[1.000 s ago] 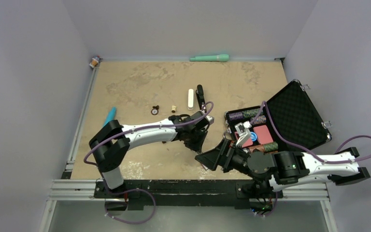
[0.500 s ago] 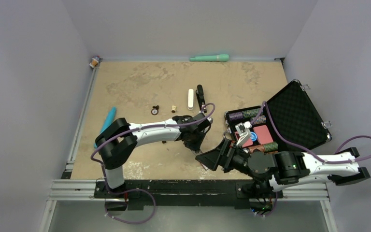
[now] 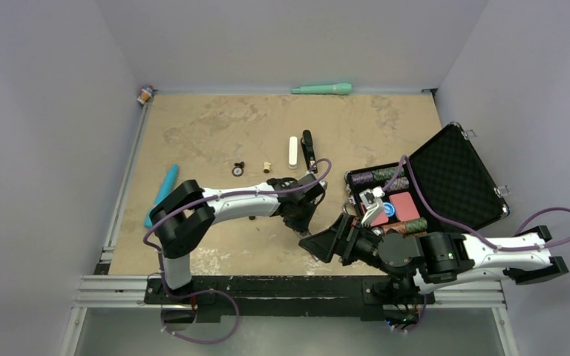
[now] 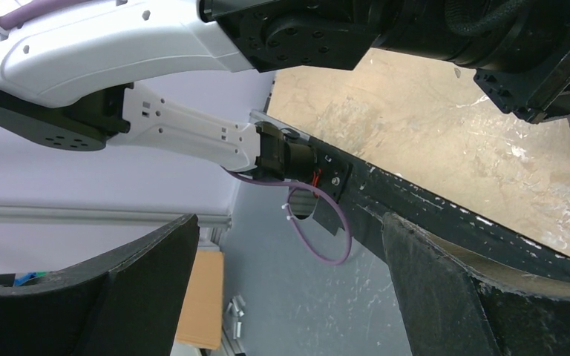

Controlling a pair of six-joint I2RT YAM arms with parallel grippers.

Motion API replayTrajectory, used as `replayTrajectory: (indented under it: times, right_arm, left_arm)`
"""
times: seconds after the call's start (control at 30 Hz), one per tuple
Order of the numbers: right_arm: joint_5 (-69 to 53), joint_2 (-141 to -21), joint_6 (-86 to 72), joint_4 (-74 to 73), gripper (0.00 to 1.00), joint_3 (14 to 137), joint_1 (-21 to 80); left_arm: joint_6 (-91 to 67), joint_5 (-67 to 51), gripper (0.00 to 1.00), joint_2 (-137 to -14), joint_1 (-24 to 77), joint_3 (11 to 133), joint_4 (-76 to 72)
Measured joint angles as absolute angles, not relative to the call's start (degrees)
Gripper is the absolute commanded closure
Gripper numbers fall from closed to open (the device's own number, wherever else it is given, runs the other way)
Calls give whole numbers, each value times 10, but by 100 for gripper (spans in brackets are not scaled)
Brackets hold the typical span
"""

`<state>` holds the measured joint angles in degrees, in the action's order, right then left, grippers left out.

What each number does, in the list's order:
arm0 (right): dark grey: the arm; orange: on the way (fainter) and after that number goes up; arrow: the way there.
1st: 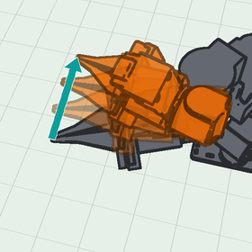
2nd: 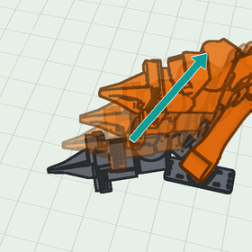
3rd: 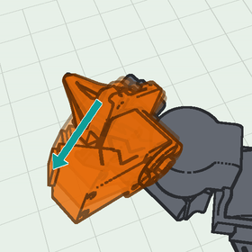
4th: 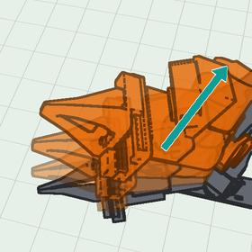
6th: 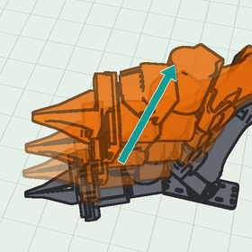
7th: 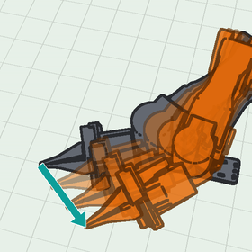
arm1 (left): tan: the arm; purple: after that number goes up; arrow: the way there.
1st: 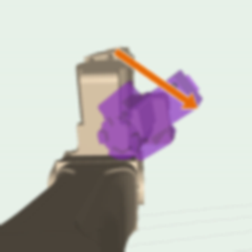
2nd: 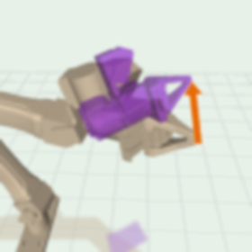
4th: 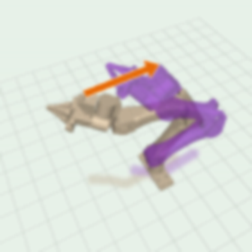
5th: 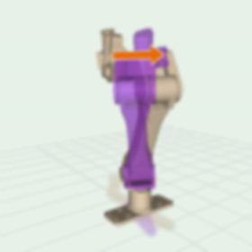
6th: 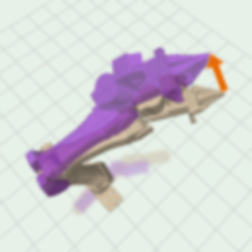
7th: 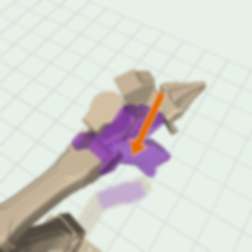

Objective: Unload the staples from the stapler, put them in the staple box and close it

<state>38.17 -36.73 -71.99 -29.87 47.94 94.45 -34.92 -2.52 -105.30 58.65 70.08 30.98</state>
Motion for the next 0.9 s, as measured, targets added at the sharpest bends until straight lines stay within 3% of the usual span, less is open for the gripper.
replayTrajectory:
  times: [0.57, 0.9]
  right_arm:
    - [381, -367, -720, -298, 2, 475, 945]
    - [380, -367, -720, -298, 2, 473, 945]
  left_arm:
    - [-349, -25, 68, -1067, 587, 710, 309]
    - [-354, -24, 66, -1060, 591, 710, 317]
